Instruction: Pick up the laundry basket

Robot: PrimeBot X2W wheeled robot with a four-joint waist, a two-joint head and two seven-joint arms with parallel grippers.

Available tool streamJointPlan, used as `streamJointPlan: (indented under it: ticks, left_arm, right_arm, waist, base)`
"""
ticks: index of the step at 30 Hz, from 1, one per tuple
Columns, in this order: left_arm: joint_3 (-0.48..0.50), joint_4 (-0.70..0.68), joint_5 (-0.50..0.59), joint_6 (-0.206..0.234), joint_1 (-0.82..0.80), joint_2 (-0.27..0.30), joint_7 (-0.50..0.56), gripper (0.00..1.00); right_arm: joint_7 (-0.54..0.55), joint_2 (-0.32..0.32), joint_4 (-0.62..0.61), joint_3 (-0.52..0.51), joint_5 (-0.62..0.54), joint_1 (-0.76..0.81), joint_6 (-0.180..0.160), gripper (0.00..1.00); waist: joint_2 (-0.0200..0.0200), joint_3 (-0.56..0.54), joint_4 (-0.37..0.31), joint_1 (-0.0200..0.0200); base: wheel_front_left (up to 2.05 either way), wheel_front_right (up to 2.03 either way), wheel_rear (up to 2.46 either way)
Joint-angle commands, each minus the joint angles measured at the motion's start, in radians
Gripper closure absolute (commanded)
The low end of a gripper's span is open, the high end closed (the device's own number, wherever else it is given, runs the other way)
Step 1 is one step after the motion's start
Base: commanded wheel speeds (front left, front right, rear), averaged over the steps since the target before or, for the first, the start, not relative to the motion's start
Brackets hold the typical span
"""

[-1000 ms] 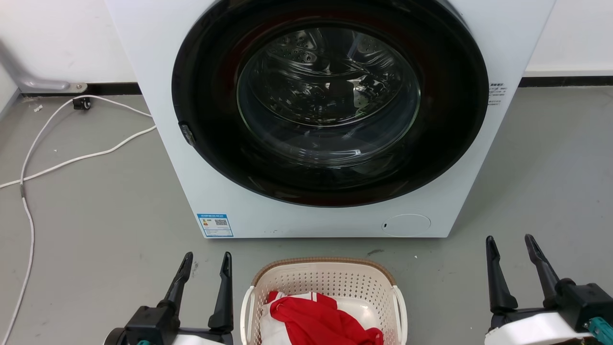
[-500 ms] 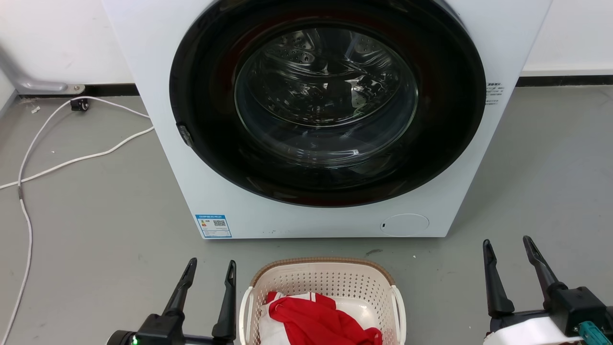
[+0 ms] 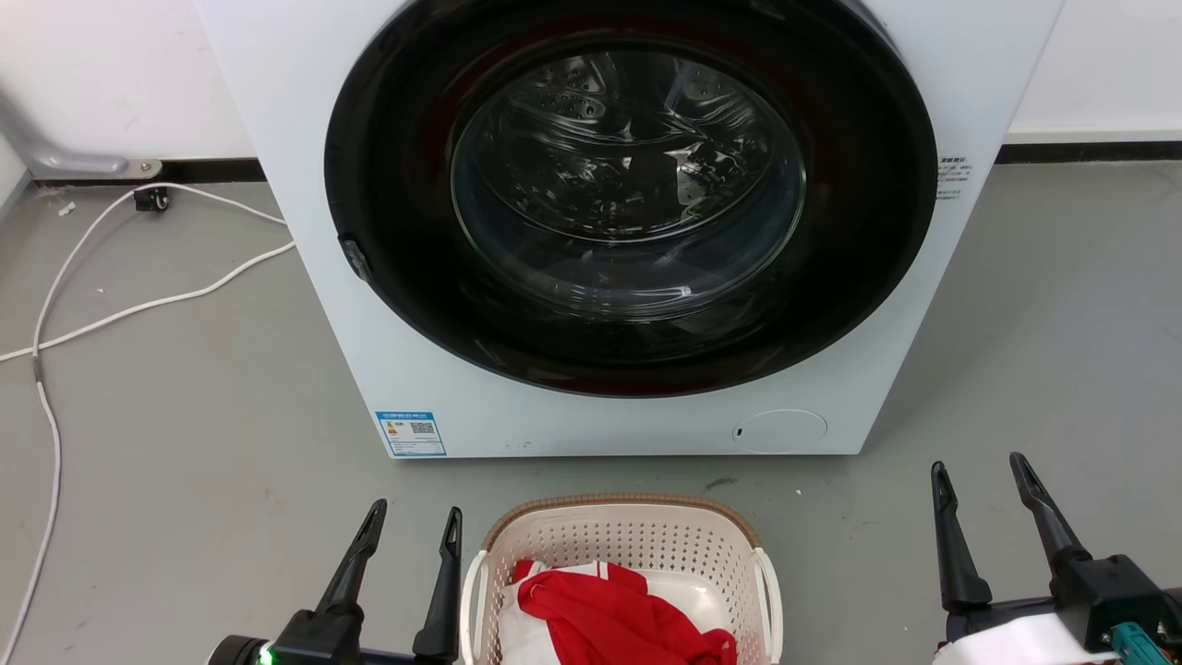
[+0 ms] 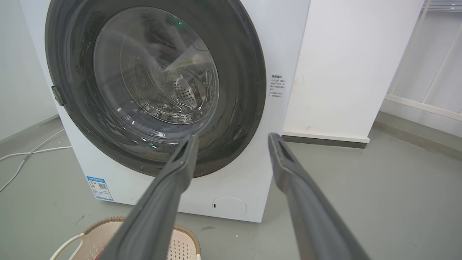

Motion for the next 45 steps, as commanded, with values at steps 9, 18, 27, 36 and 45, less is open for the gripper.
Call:
streamJointPlan:
  ticks: [9,18,27,36,45]
  left_arm:
    - [0.0,0.004,-0.017,0.005,0.005,-0.002,-0.003,0.0]
    - [-0.01,0.008,-0.03,0.009,-0.004,-0.002,-0.003,0.0]
    - [0.003,0.069,-0.04,0.001,-0.087,-0.002,-0.003,0.0]
    - [0.054,0.237,-0.028,-0.005,-0.277,0.001,-0.003,0.0]
    - [0.05,0.549,-0.013,-0.026,-0.507,0.052,-0.003,0.0]
  right_arm:
    - [-0.004,-0.002,0.007,0.003,0.006,0.003,0.0,0.0]
    - [-0.004,-0.002,0.014,0.006,-0.007,-0.008,0.0,0.0]
    - [-0.003,-0.002,0.042,0.019,-0.02,-0.088,0.0,0.0]
    - [0.038,-0.002,0.111,0.047,-0.003,-0.238,0.0,0.0]
    - [0.187,-0.002,0.302,0.078,0.066,-0.413,0.0,0.0]
  waist:
    - [0.0,0.0,0.0,0.0]
    - [0.0,0.022,0.0,0.0]
    - [0.0,0.164,0.0,0.0]
    - [0.0,0.372,0.0,0.0]
    - [0.0,0.528,-0.012,0.0]
  base:
    - [0.0,0.0,0.0]
    - [0.0,0.0,0.0]
    - [0.0,0.0,0.0]
    - [0.0,0.0,0.0]
    - [0.0,0.0,0.0]
